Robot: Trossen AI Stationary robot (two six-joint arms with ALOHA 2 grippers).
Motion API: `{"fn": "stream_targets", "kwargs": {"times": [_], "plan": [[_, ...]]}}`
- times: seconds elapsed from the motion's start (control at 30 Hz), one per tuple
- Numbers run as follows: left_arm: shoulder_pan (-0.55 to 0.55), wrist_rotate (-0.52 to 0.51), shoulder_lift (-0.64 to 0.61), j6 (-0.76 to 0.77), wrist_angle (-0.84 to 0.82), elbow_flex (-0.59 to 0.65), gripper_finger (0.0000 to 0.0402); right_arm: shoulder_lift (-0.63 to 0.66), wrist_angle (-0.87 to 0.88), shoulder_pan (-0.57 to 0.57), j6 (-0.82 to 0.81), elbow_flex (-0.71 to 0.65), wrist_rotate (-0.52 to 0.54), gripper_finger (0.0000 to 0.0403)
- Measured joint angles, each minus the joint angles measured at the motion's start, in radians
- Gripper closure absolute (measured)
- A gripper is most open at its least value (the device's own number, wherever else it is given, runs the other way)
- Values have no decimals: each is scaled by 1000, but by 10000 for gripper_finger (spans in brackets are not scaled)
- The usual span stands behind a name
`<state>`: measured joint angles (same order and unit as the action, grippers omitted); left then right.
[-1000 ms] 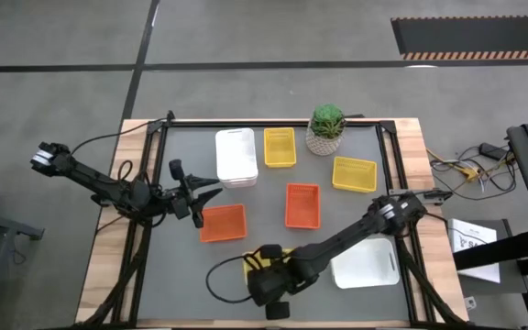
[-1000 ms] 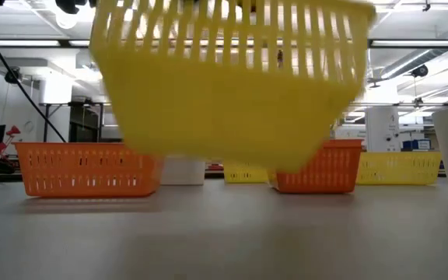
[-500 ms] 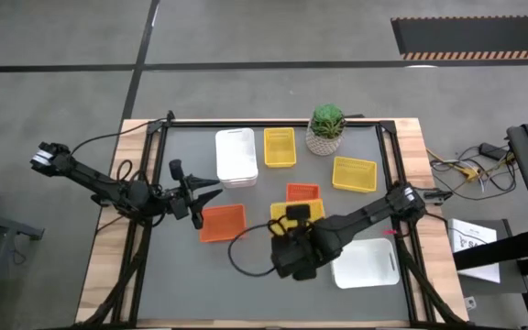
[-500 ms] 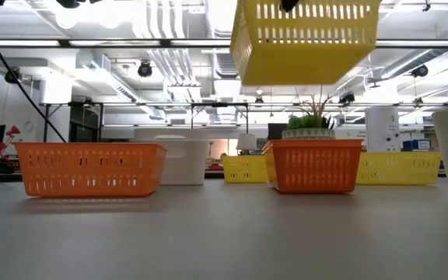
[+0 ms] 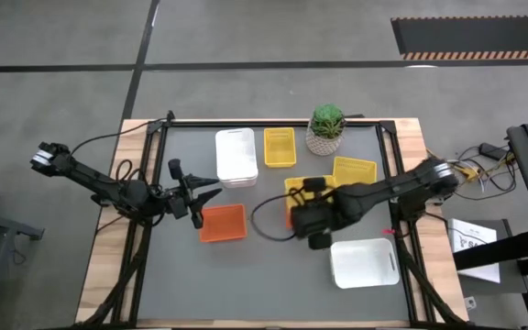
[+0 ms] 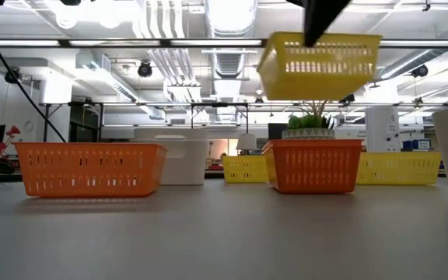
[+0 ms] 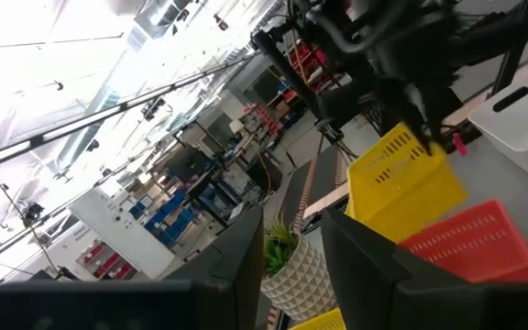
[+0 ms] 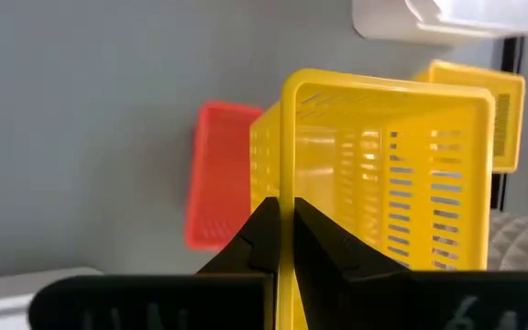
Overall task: Stack baskets by color
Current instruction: Stack the bottom yellow bin on top of the top right yellow bin
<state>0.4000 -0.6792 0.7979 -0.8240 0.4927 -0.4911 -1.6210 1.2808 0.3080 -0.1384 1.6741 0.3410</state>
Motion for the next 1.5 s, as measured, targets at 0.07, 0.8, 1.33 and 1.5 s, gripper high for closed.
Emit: {"fn": "stream_targets", "kwargs": {"times": [0.07, 0.8, 1.33, 1.5], "plan": [[0, 0, 0, -1, 5, 0, 304, 82, -37, -17, -5, -96, 0, 391], [-1, 3, 0, -152, 76, -4, 304, 656, -172, -388, 78, -766, 1, 391], [-1, 3, 0, -153, 76, -4, 304, 589, -277, -453, 150, -840, -23, 390], [-1, 3, 0, -153, 76, -4, 304, 517, -278, -453, 138, -840, -29, 386]]}}
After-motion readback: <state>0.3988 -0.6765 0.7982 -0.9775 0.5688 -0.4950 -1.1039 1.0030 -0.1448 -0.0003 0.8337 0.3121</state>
